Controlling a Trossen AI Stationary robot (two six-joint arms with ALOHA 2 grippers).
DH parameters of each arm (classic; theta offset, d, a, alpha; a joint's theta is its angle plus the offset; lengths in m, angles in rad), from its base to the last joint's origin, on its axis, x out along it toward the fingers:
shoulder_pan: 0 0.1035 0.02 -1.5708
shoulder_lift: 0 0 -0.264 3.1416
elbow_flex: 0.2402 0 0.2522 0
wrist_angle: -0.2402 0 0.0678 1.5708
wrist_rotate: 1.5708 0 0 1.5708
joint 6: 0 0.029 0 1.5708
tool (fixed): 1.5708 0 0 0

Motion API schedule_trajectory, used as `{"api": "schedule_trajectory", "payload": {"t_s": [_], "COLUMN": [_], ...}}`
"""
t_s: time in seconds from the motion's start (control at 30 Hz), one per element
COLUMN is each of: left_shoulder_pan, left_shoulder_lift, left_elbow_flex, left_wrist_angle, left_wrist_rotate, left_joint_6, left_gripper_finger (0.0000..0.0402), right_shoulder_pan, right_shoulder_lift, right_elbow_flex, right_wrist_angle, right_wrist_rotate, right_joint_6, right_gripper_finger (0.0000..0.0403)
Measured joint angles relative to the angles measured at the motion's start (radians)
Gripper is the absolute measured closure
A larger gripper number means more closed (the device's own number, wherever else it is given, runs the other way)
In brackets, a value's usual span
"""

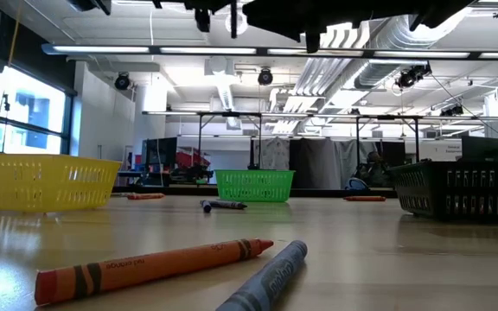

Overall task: Sort crayons
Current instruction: Put the blue crayon into the yellow basket

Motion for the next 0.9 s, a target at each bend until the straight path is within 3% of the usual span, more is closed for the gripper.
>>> {"api": "schedule_trajectory", "payload": {"t_s": [0.13,0.27,0.4,0.63,0.73,0.9], "left_shoulder_pan": [0.0,-0.001,-0.029,-0.111,-0.144,-0.174], "left_shoulder_lift": [-0.071,-0.182,-0.288,-0.356,-0.352,-0.341], "left_elbow_flex": [0.0,0.0,0.002,0.0,-0.015,-0.083], "left_wrist_angle": [-0.13,-0.421,-0.753,-1.282,-1.382,-1.382], "left_wrist_rotate": [-0.058,-0.186,-0.268,-0.285,-0.287,-0.28], "left_joint_6": [0.018,-0.061,-0.268,-0.735,-0.827,-0.902], "left_gripper_finger": [0.0401,0.0401,0.0401,0.0401,0.0401,0.0401], "right_shoulder_pan": [0.0,0.0,0.0,0.0,0.0,0.0], "right_shoulder_lift": [-0.029,-0.068,-0.082,-0.081,-0.081,-0.081], "right_elbow_flex": [0.0,0.0,0.0,0.0,0.0,0.0], "right_wrist_angle": [-0.071,-0.212,-0.312,-0.42,-0.44,-0.441], "right_wrist_rotate": [0.073,0.107,0.109,0.1,0.099,0.099], "right_joint_6": [-0.001,0.05,0.131,0.233,0.253,0.287], "right_gripper_finger": [0.0275,0.0269,0.027,0.027,0.027,0.027]}}
